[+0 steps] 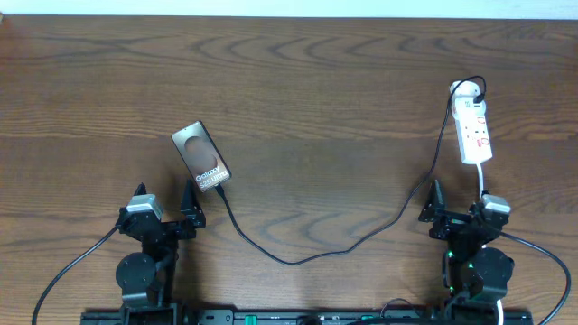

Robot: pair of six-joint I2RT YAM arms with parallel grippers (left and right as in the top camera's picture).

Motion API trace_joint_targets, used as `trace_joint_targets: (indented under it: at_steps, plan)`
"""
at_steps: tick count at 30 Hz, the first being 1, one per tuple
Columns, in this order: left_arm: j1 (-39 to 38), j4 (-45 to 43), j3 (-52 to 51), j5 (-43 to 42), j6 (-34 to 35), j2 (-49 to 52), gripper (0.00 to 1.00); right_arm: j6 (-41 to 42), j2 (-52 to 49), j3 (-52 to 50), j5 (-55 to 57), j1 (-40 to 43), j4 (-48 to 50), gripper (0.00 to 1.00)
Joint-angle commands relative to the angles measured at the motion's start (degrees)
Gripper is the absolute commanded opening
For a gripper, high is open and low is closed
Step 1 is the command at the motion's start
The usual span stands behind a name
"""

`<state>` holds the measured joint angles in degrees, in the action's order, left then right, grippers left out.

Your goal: Plug charger to phone and switch on socket

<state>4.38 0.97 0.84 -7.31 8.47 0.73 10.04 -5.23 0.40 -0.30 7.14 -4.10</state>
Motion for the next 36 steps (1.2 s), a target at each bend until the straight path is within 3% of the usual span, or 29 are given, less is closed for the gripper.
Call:
trace_joint_targets:
  at_steps: [1,36]
  plan:
    - [-0.13,2.45,-0.57,-1.01,-1.14,-0.39,0.92,-0.66,2.36,-0.09,0.76,-0.50,-0.37,0.99]
    - [-0.13,2.45,-0.57,-1.01,-1.14,-0.39,0.92,-0.66,4.94,-0.09,0.81,-0.48,-0.20,0.99]
